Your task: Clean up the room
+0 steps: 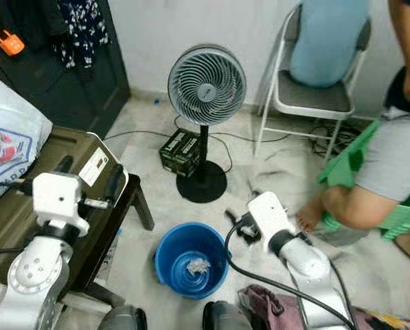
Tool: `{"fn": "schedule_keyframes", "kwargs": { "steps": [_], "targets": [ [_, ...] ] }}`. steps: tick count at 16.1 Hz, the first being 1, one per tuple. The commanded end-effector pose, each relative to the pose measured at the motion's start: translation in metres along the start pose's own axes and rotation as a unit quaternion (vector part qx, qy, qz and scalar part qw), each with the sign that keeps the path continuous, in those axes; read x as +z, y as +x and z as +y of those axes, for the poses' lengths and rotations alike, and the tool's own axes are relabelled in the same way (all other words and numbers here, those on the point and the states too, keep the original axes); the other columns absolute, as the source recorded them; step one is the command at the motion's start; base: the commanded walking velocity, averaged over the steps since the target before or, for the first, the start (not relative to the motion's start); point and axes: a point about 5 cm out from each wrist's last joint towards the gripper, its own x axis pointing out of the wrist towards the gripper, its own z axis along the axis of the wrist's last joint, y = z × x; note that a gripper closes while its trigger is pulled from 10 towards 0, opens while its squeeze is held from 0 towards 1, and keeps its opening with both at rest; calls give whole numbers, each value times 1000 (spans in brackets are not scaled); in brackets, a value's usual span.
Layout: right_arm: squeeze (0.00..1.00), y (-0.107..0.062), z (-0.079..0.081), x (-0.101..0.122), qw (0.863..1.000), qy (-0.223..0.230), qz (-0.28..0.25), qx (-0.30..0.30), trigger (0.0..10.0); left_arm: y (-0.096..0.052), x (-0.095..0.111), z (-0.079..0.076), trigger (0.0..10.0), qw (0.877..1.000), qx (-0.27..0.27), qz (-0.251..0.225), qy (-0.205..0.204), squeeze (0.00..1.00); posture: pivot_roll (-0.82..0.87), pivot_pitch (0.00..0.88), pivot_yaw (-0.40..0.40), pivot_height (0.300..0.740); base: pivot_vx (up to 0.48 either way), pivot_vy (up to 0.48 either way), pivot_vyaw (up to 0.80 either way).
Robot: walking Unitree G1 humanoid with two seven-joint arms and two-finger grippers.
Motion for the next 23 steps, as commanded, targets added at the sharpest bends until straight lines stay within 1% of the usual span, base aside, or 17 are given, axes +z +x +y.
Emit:
{"fn": "schedule_keyframes", "kwargs": {
  "steps": [1,2,3,4,5,6,7,8,9,11,12,13,15,16,17,21,23],
  "targets": [
    [0,3,-6,11,998,4,-40,-46,10000,-6,-6,9,10000,1000,26,4,7,0,-27,0,-6,740,0,0,0],
    [0,5,-9,13,993,43,-50,-95,10000,-11,-8,14,10000,999,48,5,12,0,-20,0,-15,740,0,0,0],
    [0,4,-8,12,988,82,-50,-118,10000,-15,-12,19,10000,997,72,11,13,0,-13,0,-21,740,0,0,0],
    [0,1,-4,11,988,91,-42,-115,10000,-19,-16,22,10000,996,86,16,13,0,-15,0,-21,740,0,0,0],
    [0,0,-2,11,989,90,-38,-115,10000,-20,-17,22,10000,996,89,17,13,0,-16,0,-21,740,0,0,0],
    [0,0,7,11,992,78,-46,-92,10000,-18,-19,16,10000,997,78,15,19,0,-23,0,-16,740,0,0,0],
    [0,1,7,12,992,66,-49,-90,10000,-16,-19,13,10000,997,67,15,19,0,-23,0,-16,740,0,0,0],
    [0,2,6,12,992,64,-50,-94,10000,-15,-19,11,10000,998,63,14,22,0,-24,0,-15,740,0,0,0],
    [0,5,1,11,989,78,-47,-114,10000,-12,-19,10,10000,998,58,14,20,0,-27,0,-15,740,0,0,0],
    [0,6,-8,11,985,90,-40,-144,10000,-10,-19,11,10000,998,60,14,14,0,-31,0,-15,740,0,0,0],
    [0,10,-8,18,987,64,-40,-142,10000,-10,-20,11,10000,998,63,16,4,0,-33,0,-17,740,0,0,0],
    [0,13,-6,28,989,56,-66,-124,10000,-10,-21,10,10000,998,64,15,-6,0,-33,0,-19,740,0,0,0],
    [0,21,-10,38,981,75,-73,-162,10000,-9,-20,9,10000,998,66,11,-13,0,-33,0,-26,740,0,0,0],
    [0,24,-8,36,986,78,-58,-139,10000,-9,-20,8,10000,998,67,12,-15,0,-31,0,-29,740,0,0,0],
    [0,22,-4,37,990,59,-66,-113,10000,-7,-19,5,10000,998,63,9,-12,0,-27,0,-34,740,0,0,800],
    [0,24,-5,37,989,64,-62,-119,10000,-7,-18,4,10000,998,59,9,-10,0,-33,0,-39,740,0,0,800],
    [0,24,-6,39,989,63,-61,-118,10000,-4,-18,3,10000,998,65,5,-10,0,-34,0,-41,740,0,0,800]
  ]
}}
